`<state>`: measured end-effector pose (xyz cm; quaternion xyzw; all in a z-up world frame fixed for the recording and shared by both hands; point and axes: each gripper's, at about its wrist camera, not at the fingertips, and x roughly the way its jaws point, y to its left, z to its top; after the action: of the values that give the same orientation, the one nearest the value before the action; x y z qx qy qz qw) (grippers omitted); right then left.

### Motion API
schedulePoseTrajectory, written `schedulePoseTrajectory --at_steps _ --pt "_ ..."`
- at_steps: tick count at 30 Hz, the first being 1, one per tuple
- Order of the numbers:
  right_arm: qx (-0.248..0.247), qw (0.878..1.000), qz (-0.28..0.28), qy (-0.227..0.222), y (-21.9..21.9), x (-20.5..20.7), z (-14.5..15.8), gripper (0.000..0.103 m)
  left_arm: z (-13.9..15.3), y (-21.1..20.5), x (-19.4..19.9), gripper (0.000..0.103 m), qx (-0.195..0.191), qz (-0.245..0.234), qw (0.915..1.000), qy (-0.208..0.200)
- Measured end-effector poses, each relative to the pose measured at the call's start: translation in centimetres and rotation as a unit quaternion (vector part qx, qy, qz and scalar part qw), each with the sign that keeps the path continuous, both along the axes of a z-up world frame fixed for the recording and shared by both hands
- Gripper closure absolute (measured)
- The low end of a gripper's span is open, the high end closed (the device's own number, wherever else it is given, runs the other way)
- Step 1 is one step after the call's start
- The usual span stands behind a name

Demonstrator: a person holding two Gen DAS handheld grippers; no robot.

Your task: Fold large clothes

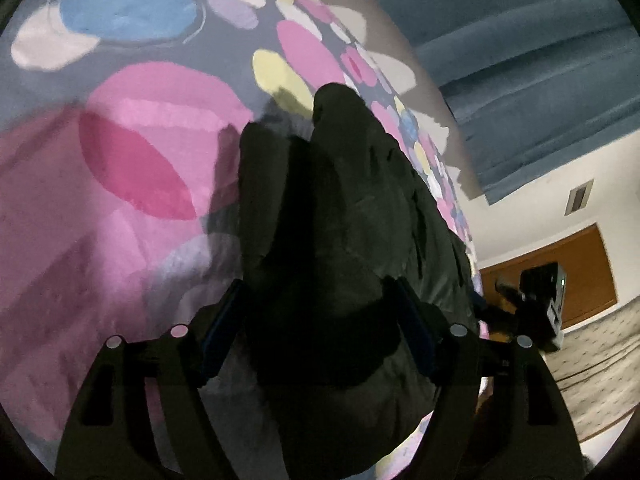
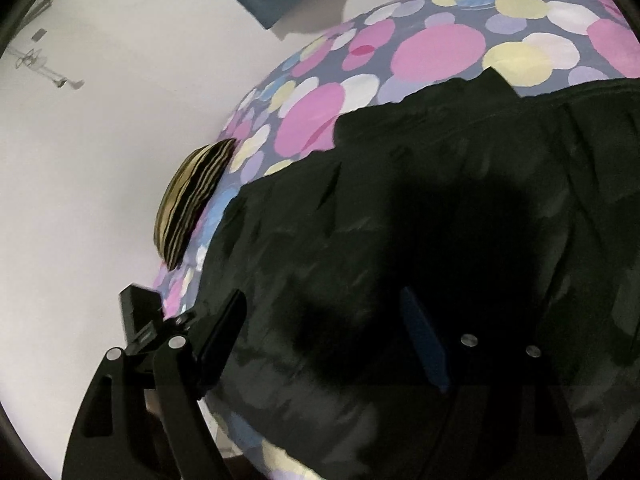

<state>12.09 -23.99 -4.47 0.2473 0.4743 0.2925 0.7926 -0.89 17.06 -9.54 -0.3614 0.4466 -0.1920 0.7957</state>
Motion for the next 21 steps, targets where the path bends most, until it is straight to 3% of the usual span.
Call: schedulePoseTrajectory --at_steps 4,11,14,16,21 --pt "-0.013 1.000 0.010 0.003 0.3 -1.3 -0.4 0.025 0.2 0.0 0.2 0.029 0.010 0.003 0.9999 -0.008" --pt "-0.017 0.999 0.019 0.023 0.3 -1.0 -3.8 0.025 0.0 -0.5 1.1 0.029 -0.007 -0.019 0.9998 -0.003" --pt "-0.019 1.000 0.018 0.017 0.2 -1.4 -3.1 0.025 -0.2 -0.8 1.4 0.031 -0.022 -0.027 0.9994 -0.005" --pt "-0.025 1.000 0.011 0.011 0.0 -2.1 -2.4 0.025 -0.5 -1.2 1.5 0.039 -0.013 -0.031 0.9994 -0.004" --pt "-0.022 1.000 0.011 -0.018 -0.2 -4.4 -0.4 0.025 -0.3 -1.7 1.6 0.040 0.002 -0.037 0.9993 -0.002"
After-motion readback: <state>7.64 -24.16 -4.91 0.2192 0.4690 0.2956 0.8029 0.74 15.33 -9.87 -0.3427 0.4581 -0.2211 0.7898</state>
